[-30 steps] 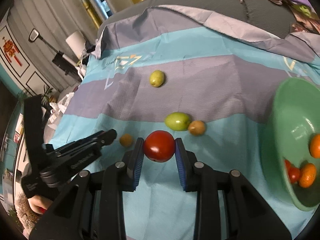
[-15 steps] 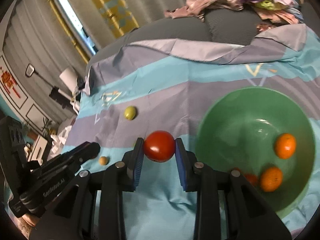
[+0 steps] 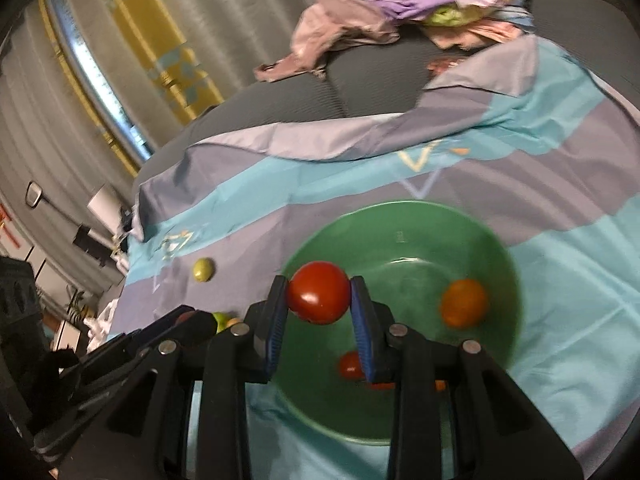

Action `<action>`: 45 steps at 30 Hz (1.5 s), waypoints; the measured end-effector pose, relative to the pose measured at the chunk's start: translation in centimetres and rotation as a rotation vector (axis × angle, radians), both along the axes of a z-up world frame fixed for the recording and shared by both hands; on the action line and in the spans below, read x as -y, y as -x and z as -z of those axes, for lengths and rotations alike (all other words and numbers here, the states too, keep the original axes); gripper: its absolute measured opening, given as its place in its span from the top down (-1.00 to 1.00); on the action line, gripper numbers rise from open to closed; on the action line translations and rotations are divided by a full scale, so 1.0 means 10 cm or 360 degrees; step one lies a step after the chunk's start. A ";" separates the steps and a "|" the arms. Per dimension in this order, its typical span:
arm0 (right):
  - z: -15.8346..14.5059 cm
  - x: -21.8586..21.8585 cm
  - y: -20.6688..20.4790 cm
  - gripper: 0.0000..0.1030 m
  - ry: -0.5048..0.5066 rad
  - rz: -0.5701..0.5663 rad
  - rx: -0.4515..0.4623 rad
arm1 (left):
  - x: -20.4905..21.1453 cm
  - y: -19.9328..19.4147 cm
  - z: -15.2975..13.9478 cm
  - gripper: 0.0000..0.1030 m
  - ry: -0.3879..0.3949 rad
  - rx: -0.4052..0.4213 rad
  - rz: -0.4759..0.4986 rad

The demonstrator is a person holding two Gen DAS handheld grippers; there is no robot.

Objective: Organize fruits
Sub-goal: 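Carry both held red tomatoes over the green bowl, then lower both tomatoes into the green bowl and open both tools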

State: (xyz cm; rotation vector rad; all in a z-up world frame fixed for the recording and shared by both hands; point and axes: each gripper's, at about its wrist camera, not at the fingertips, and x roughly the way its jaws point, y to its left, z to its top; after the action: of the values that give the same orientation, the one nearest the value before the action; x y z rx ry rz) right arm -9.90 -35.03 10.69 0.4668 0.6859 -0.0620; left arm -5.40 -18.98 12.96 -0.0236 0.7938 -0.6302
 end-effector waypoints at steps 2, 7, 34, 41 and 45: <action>0.02 0.07 0.01 0.37 0.0011 0.0028 -0.0013 | 0.11 0.01 0.01 0.46 0.0003 -0.0006 0.0025; 0.09 0.19 0.02 0.36 -0.0017 0.0053 -0.0046 | 0.33 0.01 0.11 0.46 -0.0034 -0.0029 0.0084; 0.36 0.36 -0.10 0.34 -0.0035 0.0114 -0.0206 | 0.71 -0.04 0.49 0.46 -0.0139 -0.0181 0.0171; 0.38 0.36 -0.12 0.34 -0.0035 0.0119 -0.0224 | 0.72 -0.06 0.52 0.46 -0.0138 -0.0203 0.0171; 0.38 0.37 -0.12 0.34 -0.0032 0.0120 -0.0226 | 0.74 -0.06 0.54 0.46 -0.0147 -0.0211 0.0180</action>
State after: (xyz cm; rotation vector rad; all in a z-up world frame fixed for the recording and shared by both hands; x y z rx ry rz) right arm -8.67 -38.68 6.88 0.5108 0.8087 -0.1605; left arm -4.85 -26.34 7.56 0.0650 0.9565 -0.7037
